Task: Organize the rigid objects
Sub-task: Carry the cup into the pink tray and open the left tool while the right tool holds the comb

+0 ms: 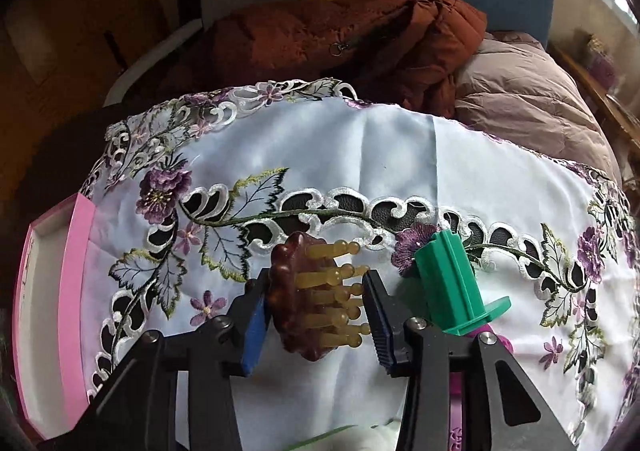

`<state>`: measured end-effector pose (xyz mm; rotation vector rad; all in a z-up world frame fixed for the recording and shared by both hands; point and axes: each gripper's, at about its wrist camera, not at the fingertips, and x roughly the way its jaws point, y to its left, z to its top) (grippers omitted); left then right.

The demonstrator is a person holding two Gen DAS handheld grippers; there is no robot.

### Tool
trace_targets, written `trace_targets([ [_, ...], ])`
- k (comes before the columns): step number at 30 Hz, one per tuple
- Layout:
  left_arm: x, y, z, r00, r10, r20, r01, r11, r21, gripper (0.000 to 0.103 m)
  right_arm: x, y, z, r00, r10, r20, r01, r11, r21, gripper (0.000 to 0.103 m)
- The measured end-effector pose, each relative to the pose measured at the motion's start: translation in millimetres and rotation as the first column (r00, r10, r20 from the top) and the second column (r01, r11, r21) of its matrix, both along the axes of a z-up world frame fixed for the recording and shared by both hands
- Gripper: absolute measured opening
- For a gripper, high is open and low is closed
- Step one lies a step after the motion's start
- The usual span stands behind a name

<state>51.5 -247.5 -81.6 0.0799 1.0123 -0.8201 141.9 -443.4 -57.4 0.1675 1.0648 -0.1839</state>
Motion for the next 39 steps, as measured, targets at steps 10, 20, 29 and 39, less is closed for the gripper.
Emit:
trace_targets([
  [10, -25.7, 37.2, 38.3, 0.999, -0.002, 0.047, 0.004, 0.999, -0.042, 0.044, -40.6, 45.5, 27.3, 0.990, 0.119, 0.069, -0.127, 0.984, 0.123, 0.044],
  [20, -20.9, 123.6, 61.3, 0.982, 0.184, 0.049, -0.180, 0.981, -0.079, 0.044, -109.1, 97.8, 0.8, 0.971, 0.240, 0.014, -0.240, 0.963, 0.120, 0.044],
  [29, 49.4, 207.5, 51.7, 0.896, 0.439, -0.070, -0.443, 0.893, -0.074, 0.044, -123.0, 95.9, -5.4, 0.973, 0.218, 0.072, -0.224, 0.969, 0.099, 0.044],
  [39, 124.4, 215.7, 38.4, 0.857, 0.515, -0.014, -0.514, 0.857, 0.028, 0.044, -126.2, 102.4, -4.7, 0.963, 0.253, 0.089, -0.258, 0.965, 0.056, 0.044],
])
